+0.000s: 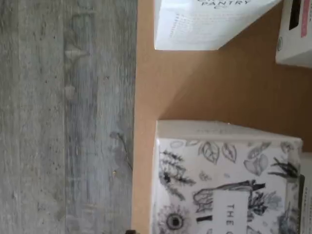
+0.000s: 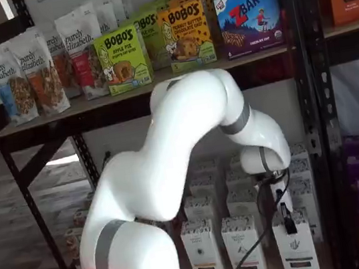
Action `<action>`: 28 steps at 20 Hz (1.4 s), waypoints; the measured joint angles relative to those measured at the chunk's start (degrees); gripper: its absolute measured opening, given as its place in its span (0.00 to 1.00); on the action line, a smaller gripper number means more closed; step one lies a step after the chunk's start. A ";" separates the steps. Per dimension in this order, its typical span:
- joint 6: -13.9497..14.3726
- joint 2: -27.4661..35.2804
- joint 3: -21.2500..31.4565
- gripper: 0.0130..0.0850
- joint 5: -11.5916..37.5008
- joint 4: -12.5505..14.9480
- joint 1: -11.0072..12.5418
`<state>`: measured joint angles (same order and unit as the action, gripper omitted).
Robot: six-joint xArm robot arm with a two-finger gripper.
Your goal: Pick up the white box with a green strip in the middle, on the bottom shelf, the sixth box from the left
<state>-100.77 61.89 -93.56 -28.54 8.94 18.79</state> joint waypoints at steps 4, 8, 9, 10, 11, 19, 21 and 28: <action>2.29 1.65 -2.00 1.00 -1.27 2.38 -0.24; 5.37 2.49 -2.99 1.00 -2.79 5.59 -0.57; 5.80 2.69 -3.26 1.00 -3.30 5.93 -0.71; 5.94 2.81 -3.39 1.00 -3.49 6.00 -0.80; 6.24 2.94 -3.46 1.00 -3.45 6.20 -0.91; 9.63 3.16 -2.89 0.83 -2.20 10.05 -0.86; 9.37 2.83 -2.27 0.78 -1.74 10.00 -0.59; 10.22 1.78 -0.07 0.78 -0.61 11.21 -0.20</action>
<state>-90.54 63.67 -93.63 -29.16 20.16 18.59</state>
